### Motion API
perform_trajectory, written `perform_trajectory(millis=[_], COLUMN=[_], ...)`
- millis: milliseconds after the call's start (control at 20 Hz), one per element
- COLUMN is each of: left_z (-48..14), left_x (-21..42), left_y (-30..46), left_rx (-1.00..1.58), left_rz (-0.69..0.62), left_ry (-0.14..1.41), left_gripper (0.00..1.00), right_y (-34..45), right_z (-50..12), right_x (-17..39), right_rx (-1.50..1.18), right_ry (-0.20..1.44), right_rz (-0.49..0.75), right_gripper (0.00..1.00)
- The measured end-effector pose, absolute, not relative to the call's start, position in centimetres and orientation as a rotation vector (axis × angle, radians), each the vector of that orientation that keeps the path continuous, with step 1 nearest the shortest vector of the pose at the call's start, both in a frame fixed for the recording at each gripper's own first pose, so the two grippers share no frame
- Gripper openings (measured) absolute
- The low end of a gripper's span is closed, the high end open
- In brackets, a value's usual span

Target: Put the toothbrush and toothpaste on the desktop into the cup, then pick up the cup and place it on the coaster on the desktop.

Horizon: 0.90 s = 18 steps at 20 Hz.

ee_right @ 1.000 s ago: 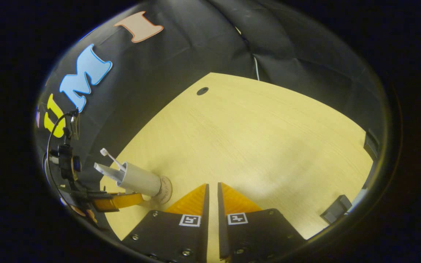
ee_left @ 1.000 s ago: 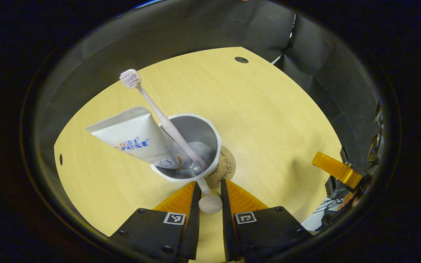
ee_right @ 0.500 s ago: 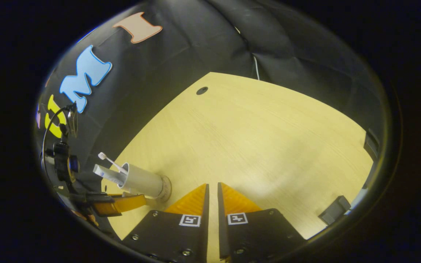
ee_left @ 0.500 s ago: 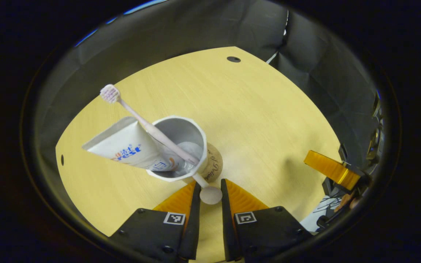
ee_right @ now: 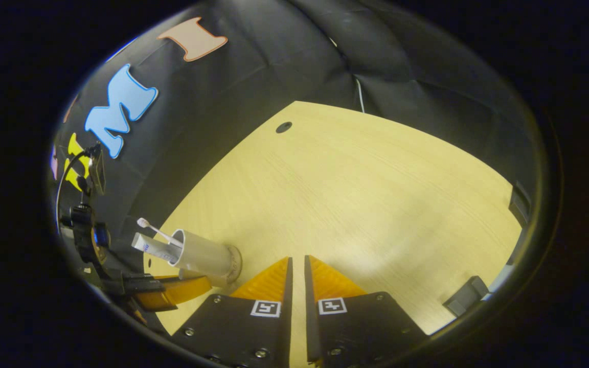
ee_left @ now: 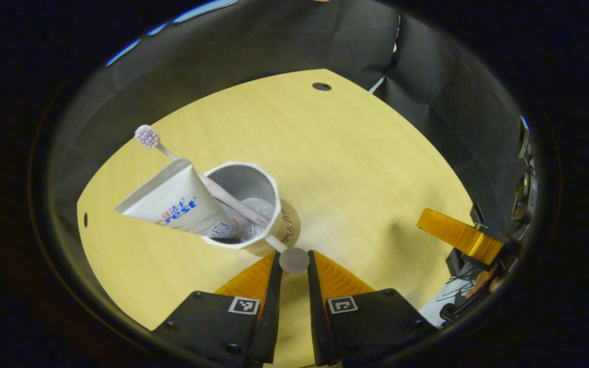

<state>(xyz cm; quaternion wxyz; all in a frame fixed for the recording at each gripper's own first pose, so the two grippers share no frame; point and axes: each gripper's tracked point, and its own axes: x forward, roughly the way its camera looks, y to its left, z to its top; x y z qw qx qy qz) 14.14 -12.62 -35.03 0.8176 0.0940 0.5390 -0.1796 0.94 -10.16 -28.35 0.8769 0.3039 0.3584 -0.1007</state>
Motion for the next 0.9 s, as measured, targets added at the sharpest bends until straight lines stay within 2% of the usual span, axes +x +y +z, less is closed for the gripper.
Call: perform_trajectory(millis=[50,150,200,250,450,500,550,850,900], left_z=[-34.9,-34.5,-34.2,-34.0,-31.7,-30.7,-29.5,-21.6,-20.2], left_x=[14.2,14.2,14.4,14.3,13.9,13.8,13.7,14.2,14.5], left_y=[-12.6,-12.1,-11.9,-12.0,-11.6,-11.4,-11.3,-7.3,-6.3], left_rx=[0.192,0.180,0.170,0.151,0.083,0.060,0.034,-0.113,-0.128], left_rz=[-0.373,-0.345,-0.333,-0.330,-0.312,-0.307,-0.301,-0.218,-0.199], left_ry=[1.144,1.121,1.100,1.086,1.002,0.966,0.925,0.652,0.604], left_gripper=[0.34,0.43,0.54,0.57,0.55,0.58,0.55,0.55,0.60], right_y=[-10.0,-9.6,-9.3,-9.0,-6.9,-6.4,-5.8,-3.3,-2.7], right_z=[-28.2,-27.7,-27.4,-27.0,-25.0,-24.3,-23.7,-17.2,-15.8], right_x=[1.0,1.3,1.4,1.6,2.6,2.8,3.1,4.4,4.5], right_rx=[0.630,0.613,0.599,0.583,0.510,0.494,0.477,0.304,0.279], right_ry=[0.746,0.745,0.742,0.739,0.725,0.719,0.711,0.583,0.552], right_rz=[-0.204,-0.187,-0.176,-0.161,-0.085,-0.064,-0.046,0.043,0.059], right_gripper=[0.12,0.12,0.12,0.12,0.12,0.12,0.12,0.12,0.12])
